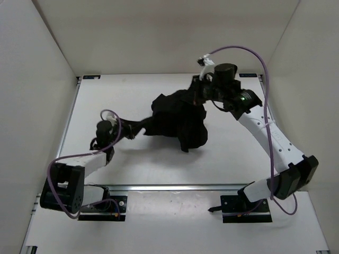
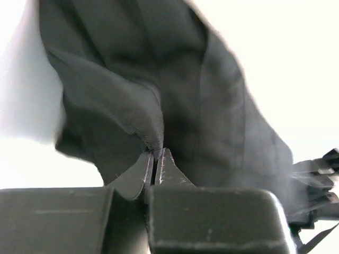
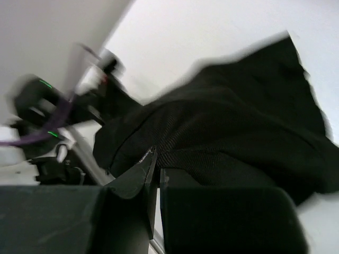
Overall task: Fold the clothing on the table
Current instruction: Flatten the skirt out
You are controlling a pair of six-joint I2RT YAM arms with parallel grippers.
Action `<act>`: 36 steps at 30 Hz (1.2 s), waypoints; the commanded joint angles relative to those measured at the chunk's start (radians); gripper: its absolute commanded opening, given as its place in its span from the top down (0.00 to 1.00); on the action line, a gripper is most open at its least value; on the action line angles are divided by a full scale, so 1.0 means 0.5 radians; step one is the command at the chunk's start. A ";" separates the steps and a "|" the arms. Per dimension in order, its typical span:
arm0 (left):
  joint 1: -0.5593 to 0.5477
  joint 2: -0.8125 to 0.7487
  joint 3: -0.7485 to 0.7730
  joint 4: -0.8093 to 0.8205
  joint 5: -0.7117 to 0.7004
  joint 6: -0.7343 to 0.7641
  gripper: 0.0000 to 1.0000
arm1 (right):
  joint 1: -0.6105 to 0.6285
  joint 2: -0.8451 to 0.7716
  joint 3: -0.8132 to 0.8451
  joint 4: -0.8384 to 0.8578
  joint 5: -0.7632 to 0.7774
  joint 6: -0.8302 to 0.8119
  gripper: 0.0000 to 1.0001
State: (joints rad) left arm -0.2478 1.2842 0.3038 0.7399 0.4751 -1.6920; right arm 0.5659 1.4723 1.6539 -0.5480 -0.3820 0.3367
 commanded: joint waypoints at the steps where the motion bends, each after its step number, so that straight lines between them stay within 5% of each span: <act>1: 0.329 -0.184 0.473 -0.737 0.108 0.742 1.00 | -0.342 -0.238 -0.319 0.126 -0.082 0.029 1.00; 5: 0.358 -0.023 1.183 -1.739 -0.189 1.741 1.00 | -0.723 -0.374 -0.730 0.160 -0.141 -0.029 1.00; 8: 0.373 0.213 1.613 -1.781 -0.104 1.908 1.00 | -0.907 -0.249 -0.596 0.142 -0.273 -0.075 1.00; 11: 0.348 0.388 2.131 -1.835 -0.128 2.048 1.00 | -0.899 0.012 0.009 0.065 -0.236 -0.167 1.00; 14: 0.131 0.502 2.912 -2.126 -0.519 2.456 1.00 | -0.853 0.312 0.786 -0.054 -0.132 -0.265 1.00; 17: 0.038 0.472 3.141 -2.274 -0.763 2.709 1.00 | -0.853 0.448 1.275 -0.153 -0.046 -0.320 1.00; 20: 0.158 0.267 2.772 -2.097 -0.647 2.584 1.00 | -0.877 0.256 0.998 -0.089 0.021 -0.391 1.00; 29: 0.106 -0.307 1.336 -1.925 -0.503 2.501 1.00 | -1.012 -0.576 -1.400 0.485 -0.223 -0.177 1.00; 36: 0.017 -0.528 0.605 -1.912 -0.350 2.133 1.00 | -0.994 -0.775 -2.221 0.703 -0.316 0.102 1.00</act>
State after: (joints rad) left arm -0.2626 1.1286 0.6575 -0.2634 0.3470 -0.5491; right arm 0.1078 1.1694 0.5892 -0.3054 -0.6060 0.3428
